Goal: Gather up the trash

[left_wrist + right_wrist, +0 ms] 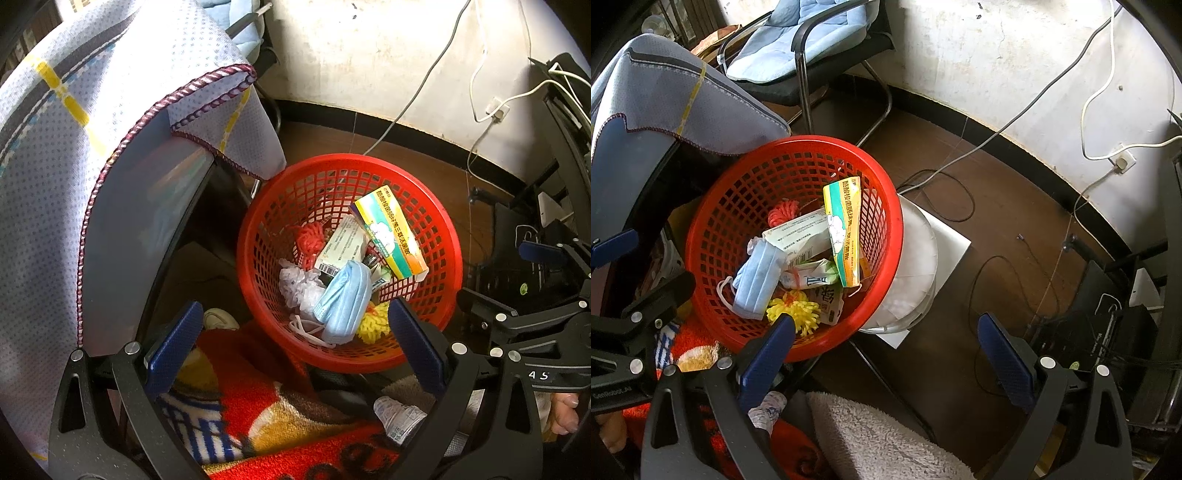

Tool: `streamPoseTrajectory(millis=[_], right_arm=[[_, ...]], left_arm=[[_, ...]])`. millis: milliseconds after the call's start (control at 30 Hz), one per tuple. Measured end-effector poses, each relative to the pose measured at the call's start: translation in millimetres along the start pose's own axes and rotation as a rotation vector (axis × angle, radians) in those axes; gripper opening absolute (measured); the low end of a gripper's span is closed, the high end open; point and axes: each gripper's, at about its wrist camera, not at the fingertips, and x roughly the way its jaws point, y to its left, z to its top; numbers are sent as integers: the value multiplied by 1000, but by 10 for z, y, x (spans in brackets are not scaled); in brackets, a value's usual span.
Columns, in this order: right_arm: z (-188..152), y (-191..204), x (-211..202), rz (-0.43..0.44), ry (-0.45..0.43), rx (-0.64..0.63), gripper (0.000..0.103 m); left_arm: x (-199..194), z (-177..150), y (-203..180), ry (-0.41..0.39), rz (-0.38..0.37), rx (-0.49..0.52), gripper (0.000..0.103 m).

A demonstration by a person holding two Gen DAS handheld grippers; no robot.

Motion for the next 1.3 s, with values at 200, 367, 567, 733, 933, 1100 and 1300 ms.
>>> streamPoseTrajectory(millis=[200,367,567,733,933,1100,1300], right_arm=[[-2,19,17,3,7,-2,97],[-5,27,45,11,21,0,97],[-8,31,59,10,28,-6,97],[-5,33,64,11,28,-8,97],[-4,28,63,12,30,-10,97],[-3,29,66,13,32,-9,97],[-6,26,67,12,32,-11,97]], left_arm=[[9,-11,6,3,-2,1,96],[14,-19,20,7,-8,-4,96],[12,-16,34,10,-10,-11,96],[20,-15,44,15,-12,-14,96],[35,-21,54,18,-12,-15,96],[39,-22,52,19,-11,-14,96],[42,-27,43,15,11,-4,96]])
